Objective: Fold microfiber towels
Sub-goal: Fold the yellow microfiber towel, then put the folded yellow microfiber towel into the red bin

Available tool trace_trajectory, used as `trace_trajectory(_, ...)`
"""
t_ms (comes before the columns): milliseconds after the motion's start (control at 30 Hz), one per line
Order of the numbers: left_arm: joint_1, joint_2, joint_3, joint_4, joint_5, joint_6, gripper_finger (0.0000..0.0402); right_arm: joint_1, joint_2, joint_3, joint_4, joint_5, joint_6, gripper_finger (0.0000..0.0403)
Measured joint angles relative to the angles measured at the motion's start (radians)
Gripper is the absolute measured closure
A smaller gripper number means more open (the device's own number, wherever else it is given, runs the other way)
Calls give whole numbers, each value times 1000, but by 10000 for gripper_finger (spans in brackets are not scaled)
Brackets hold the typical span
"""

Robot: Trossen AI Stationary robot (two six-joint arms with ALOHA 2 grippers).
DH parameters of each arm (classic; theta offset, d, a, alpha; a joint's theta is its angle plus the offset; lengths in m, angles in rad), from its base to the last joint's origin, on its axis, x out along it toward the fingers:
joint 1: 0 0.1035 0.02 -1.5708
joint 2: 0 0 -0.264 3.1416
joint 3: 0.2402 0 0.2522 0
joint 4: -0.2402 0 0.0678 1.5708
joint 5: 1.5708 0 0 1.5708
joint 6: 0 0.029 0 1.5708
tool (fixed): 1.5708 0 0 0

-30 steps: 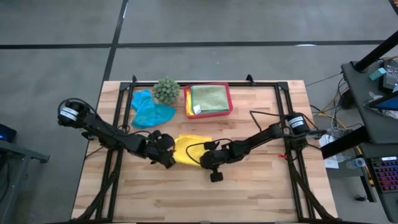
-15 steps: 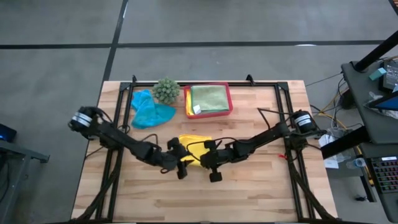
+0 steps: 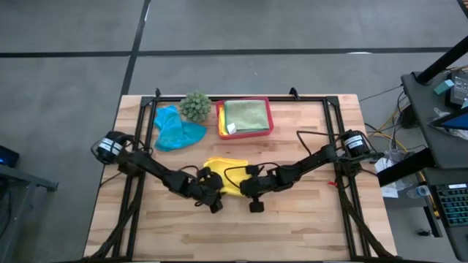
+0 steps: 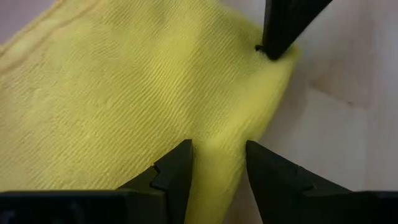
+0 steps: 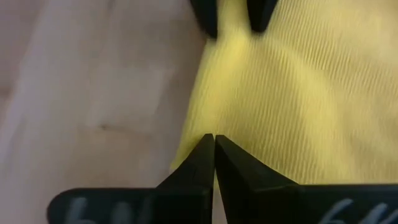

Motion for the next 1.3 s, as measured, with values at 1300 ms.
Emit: trace_trajectory(1300,-10,-349,-2,-454,-117,-4,266,-8,-214,-49,-294,6,70,394)
